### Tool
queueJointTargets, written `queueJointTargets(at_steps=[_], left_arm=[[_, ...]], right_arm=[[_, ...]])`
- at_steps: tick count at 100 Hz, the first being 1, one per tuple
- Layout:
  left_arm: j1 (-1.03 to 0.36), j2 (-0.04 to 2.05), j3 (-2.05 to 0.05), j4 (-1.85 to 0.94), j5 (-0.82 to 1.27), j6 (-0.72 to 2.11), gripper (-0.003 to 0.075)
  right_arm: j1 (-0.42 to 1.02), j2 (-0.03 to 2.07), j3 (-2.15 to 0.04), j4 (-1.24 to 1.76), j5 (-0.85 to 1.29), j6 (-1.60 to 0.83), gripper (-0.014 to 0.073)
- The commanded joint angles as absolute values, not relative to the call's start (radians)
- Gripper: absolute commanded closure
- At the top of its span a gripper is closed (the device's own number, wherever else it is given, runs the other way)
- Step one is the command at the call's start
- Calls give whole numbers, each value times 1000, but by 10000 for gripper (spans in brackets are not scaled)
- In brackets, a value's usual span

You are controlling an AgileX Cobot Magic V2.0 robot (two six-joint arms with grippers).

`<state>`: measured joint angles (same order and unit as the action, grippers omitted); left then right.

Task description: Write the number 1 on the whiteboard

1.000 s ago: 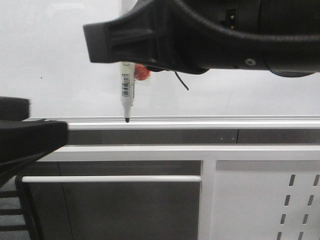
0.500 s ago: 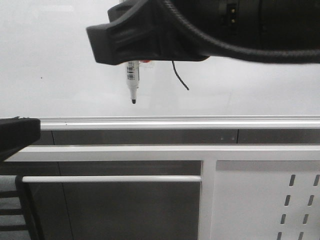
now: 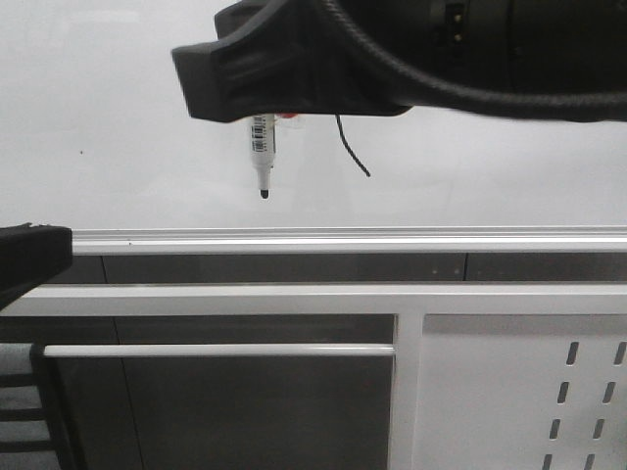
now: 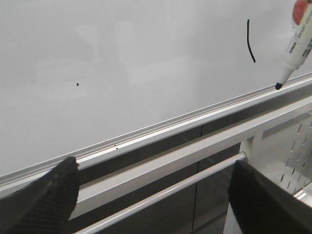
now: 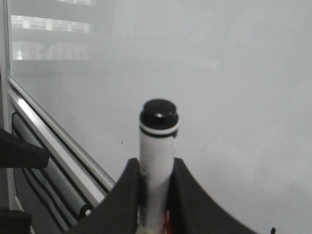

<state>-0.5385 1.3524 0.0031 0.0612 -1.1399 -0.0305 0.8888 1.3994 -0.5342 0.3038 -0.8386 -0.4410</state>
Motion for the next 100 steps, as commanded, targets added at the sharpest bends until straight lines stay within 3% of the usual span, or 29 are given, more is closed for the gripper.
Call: queueJointTargets(at_steps=[1, 27, 100], left_arm=[[-535, 1334, 28, 49, -1361, -29, 171], [-535, 1334, 28, 52, -1361, -29, 216], [-535, 1334, 28, 52, -1361, -29, 216]], right_arm=[[883, 1375, -565, 293, -936, -451, 673], [883, 1375, -565, 293, -941, -451, 673], [883, 1375, -567, 283, -993, -527, 673]])
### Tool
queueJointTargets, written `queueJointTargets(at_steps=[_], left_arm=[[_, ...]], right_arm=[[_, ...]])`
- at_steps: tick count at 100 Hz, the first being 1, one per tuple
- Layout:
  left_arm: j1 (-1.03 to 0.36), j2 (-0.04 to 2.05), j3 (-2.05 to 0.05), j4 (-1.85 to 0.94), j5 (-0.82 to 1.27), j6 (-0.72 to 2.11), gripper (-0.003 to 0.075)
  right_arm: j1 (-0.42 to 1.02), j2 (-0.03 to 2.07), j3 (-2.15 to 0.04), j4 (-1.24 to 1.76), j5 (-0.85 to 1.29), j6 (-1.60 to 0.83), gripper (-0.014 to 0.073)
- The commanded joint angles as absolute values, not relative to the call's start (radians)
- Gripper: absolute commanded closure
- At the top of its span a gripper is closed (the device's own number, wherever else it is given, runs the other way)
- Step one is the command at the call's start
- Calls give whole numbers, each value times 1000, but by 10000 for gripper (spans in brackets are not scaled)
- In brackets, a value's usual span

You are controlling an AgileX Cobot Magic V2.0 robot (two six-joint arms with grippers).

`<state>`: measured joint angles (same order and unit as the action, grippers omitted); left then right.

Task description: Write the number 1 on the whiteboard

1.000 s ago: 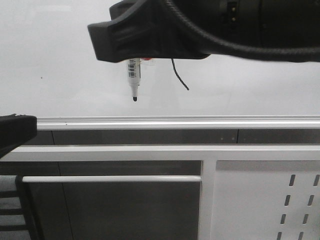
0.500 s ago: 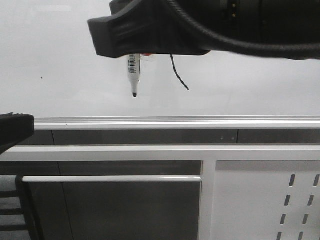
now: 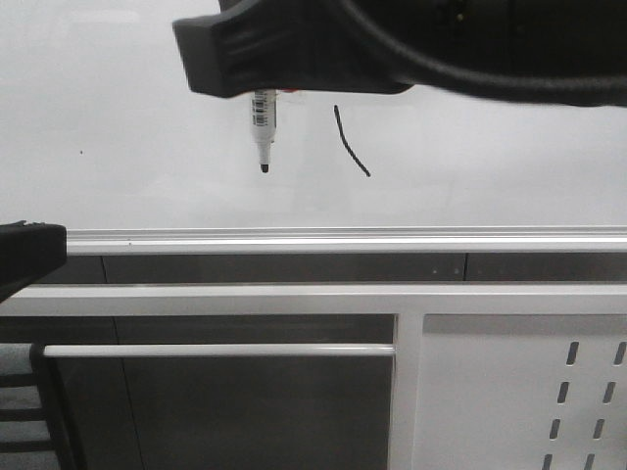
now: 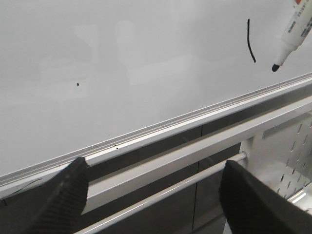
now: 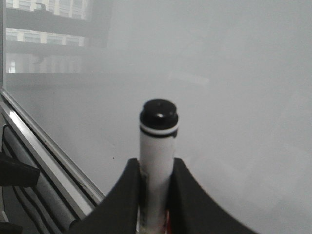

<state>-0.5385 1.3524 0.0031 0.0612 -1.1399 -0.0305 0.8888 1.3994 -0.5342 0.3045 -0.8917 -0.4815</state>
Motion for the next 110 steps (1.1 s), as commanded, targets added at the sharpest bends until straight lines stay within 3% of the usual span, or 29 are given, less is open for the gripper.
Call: queueJointTargets(at_steps=[1, 110], left_arm=[[-535, 1334, 28, 52, -1361, -29, 216], [-535, 1421, 28, 52, -1361, -29, 216]], right_arm=[[883, 1375, -567, 281, -993, -532, 673], [883, 1389, -640, 160, -753, -1040, 673]])
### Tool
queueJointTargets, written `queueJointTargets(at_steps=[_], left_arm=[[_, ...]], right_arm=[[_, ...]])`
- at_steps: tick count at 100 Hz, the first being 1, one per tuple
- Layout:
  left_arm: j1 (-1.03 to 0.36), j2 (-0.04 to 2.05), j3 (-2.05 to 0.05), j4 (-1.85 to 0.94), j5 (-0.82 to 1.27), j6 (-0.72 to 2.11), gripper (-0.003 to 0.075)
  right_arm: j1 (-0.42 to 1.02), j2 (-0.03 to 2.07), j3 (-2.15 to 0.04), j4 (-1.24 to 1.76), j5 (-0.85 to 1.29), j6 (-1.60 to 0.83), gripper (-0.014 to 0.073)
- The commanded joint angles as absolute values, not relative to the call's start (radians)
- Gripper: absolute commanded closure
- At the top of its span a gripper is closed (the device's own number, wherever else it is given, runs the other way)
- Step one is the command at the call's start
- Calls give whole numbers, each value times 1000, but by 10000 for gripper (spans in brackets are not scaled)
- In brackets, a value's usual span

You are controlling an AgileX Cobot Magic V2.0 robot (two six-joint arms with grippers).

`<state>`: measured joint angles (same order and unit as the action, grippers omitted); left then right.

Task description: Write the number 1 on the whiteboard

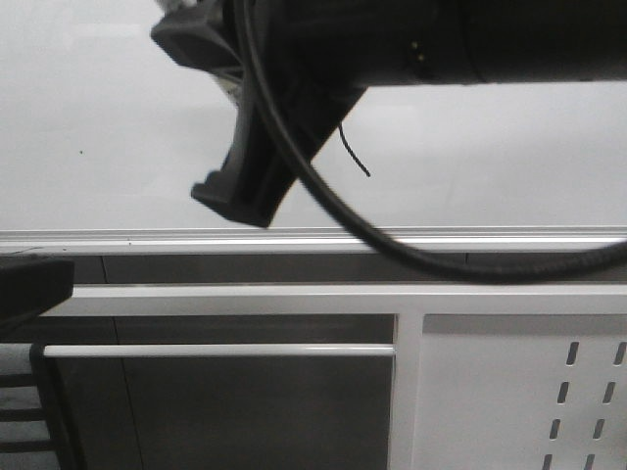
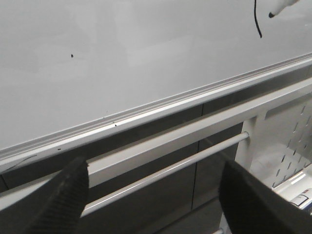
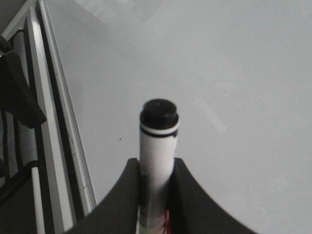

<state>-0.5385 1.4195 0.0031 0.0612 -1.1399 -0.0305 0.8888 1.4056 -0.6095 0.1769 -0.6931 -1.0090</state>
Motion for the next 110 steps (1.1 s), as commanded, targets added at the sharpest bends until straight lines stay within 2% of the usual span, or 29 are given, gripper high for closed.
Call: queueJointTargets(at_steps=[1, 69, 110], left_arm=[[-535, 1420, 28, 52, -1361, -29, 216], [-535, 1422, 28, 33, -1361, -29, 217], [-535, 1422, 28, 11, -1361, -29, 217]], right_arm=[[883, 1392, -640, 160, -753, -1046, 673], [883, 1488, -640, 160, -754, -1433, 673], [851, 1497, -593, 137, -796, -1531, 673]])
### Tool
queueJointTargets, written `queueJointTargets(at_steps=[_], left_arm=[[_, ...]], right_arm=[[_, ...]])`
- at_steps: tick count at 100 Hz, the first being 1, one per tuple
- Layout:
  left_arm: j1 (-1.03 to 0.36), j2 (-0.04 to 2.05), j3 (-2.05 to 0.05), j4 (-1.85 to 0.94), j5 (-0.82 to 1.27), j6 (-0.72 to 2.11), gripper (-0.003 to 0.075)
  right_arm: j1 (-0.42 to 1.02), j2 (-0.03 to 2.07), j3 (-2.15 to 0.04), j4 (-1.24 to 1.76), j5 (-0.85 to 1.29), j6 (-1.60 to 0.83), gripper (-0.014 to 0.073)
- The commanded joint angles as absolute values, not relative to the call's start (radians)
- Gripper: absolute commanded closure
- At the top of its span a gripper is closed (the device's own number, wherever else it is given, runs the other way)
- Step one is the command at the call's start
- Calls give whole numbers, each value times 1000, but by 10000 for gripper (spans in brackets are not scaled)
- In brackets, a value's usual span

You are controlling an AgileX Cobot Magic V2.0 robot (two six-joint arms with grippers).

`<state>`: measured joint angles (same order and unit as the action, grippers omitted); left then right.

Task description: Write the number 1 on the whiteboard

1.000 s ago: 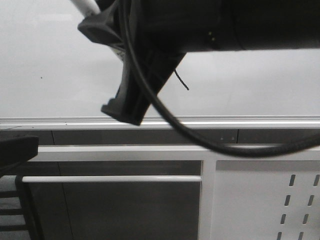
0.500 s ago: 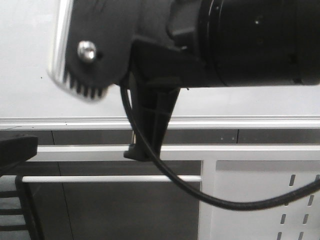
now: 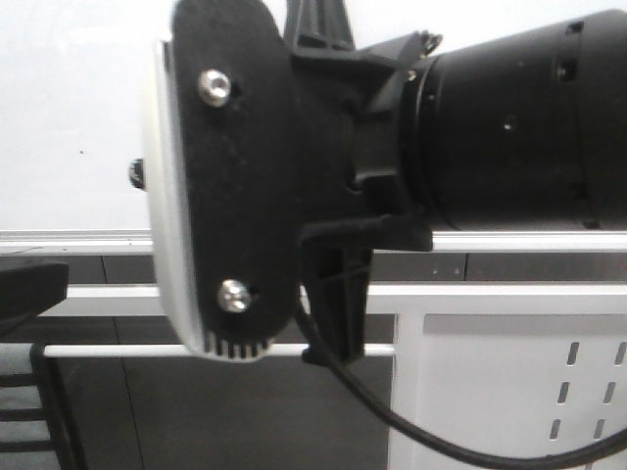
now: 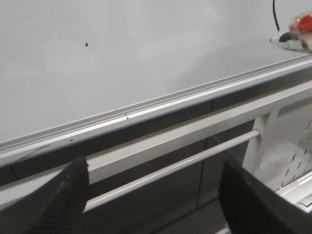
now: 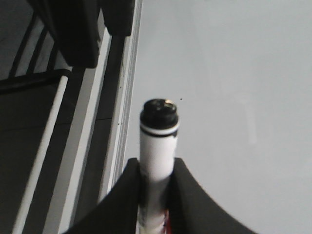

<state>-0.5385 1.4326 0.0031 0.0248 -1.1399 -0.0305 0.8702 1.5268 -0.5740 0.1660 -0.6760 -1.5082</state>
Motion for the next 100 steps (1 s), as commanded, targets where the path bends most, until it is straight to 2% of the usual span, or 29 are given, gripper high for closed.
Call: queueJointTargets(at_steps=[1, 74, 100], left_arm=[[-535, 1422, 28, 11, -1361, -29, 217], [-535, 1422, 28, 0, -1363, -29, 217], [-535, 1422, 26, -14, -1363, -29, 217]], right_arm=[[851, 1497, -593, 135, -801, -1531, 673], [835, 1497, -597, -106, -889, -1590, 673], [782, 1536, -637, -142, -906, -1590, 673]])
